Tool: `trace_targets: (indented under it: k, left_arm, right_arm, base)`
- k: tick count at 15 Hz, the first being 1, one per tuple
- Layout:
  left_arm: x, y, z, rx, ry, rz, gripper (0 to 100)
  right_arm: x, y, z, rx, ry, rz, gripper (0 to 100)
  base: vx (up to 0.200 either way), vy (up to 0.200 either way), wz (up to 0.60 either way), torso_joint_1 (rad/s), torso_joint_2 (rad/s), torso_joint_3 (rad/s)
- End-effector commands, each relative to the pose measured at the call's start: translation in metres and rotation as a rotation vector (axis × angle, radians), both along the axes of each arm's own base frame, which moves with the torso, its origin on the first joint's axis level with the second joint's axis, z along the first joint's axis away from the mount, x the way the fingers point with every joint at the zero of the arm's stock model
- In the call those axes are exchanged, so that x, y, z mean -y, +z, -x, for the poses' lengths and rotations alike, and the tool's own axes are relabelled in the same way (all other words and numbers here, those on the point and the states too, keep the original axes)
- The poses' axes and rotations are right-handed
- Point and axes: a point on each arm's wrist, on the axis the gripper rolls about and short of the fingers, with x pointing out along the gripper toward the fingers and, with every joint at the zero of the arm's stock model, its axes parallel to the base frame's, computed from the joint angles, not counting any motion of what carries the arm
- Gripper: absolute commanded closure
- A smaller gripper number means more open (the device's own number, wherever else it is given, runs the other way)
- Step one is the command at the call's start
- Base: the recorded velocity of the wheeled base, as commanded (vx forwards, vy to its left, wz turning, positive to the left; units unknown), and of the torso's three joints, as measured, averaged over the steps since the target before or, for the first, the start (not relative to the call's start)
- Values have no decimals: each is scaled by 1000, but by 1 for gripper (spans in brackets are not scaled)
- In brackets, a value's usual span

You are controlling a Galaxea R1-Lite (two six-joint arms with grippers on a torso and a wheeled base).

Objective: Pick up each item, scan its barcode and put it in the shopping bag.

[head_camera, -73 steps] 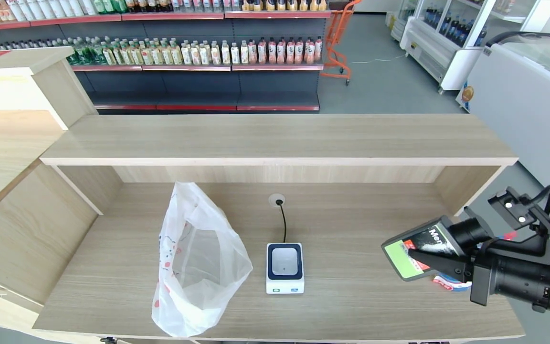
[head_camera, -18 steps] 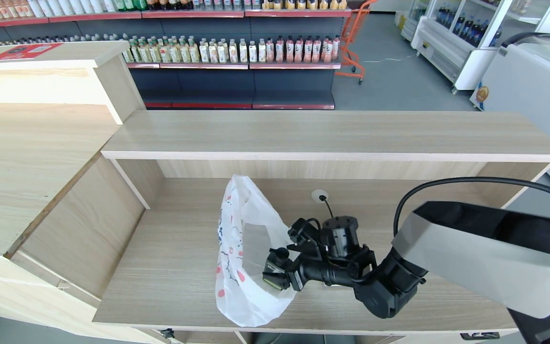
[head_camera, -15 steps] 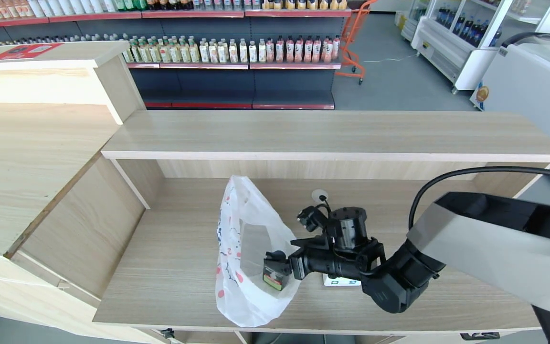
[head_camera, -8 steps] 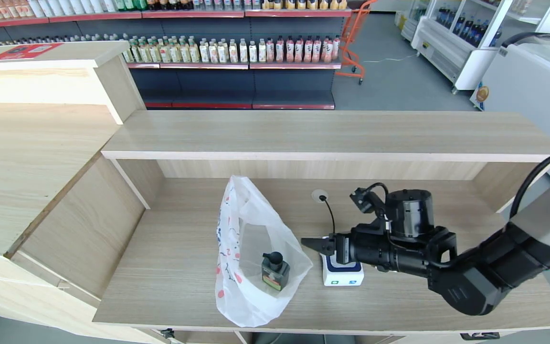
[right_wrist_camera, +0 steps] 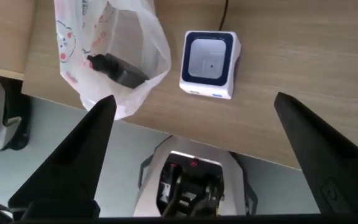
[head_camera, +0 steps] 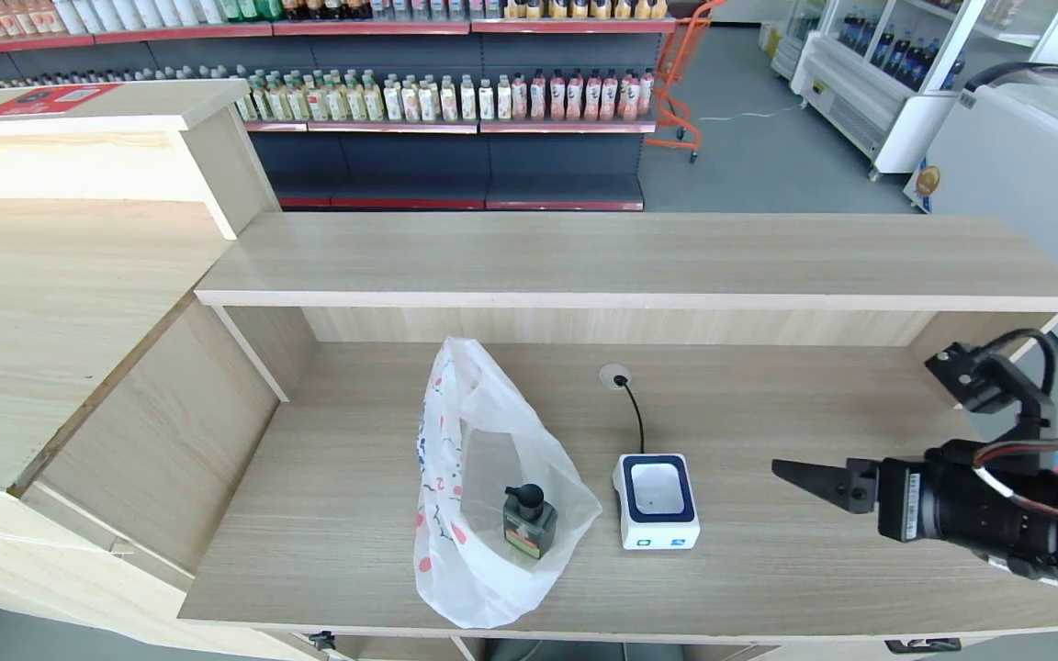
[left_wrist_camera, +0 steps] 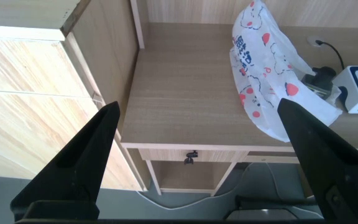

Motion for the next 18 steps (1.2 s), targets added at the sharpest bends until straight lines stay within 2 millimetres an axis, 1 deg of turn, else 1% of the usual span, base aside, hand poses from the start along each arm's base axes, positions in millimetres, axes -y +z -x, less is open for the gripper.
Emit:
trace_targets:
  k: [1, 2, 4, 5, 6, 8, 11, 13, 18]
  left_arm:
    - [0, 0, 0, 1, -1, 0, 0]
    - [0, 0, 0, 1, -1, 0, 0]
    - [0, 0, 0, 1, 1, 0, 0]
    - [0, 0, 0, 1, -1, 0, 0]
    - [0, 0, 0, 1, -1, 0, 0]
    - [0, 0, 0, 1, 1, 0, 0]
    - [0, 0, 0, 1, -1, 0, 0]
    - [0, 0, 0, 0, -1, 3, 0]
    - [0, 0, 0, -1, 2, -1, 0]
  right_arm:
    - [44, 10, 98, 143, -224, 50, 0]
    - [48, 13, 113, 179, -247, 61, 0]
    - [52, 30, 124, 278, -300, 49, 0]
    - [52, 33, 128, 301, -305, 46, 0]
    - [53, 37, 135, 353, -303, 67, 0]
    - [53, 42, 138, 379, -301, 73, 0]
    - [54, 52, 141, 337, -297, 79, 0]
    - [54, 51, 143, 318, -299, 85, 0]
    - [54, 55, 145, 307, -297, 80, 0]
  base:
    - [0, 0, 0, 0, 0, 0]
    - [0, 0, 0, 0, 0, 0]
    - [0, 0, 0, 0, 0, 0]
    - [0, 0, 0, 0, 0, 0]
    - [0, 0, 0, 0, 0, 0]
    - [0, 0, 0, 0, 0, 0]
    - [0, 0, 0, 0, 0, 0]
    - [0, 0, 0, 0, 0, 0]
    - [0, -200, 0, -1, 0, 4]
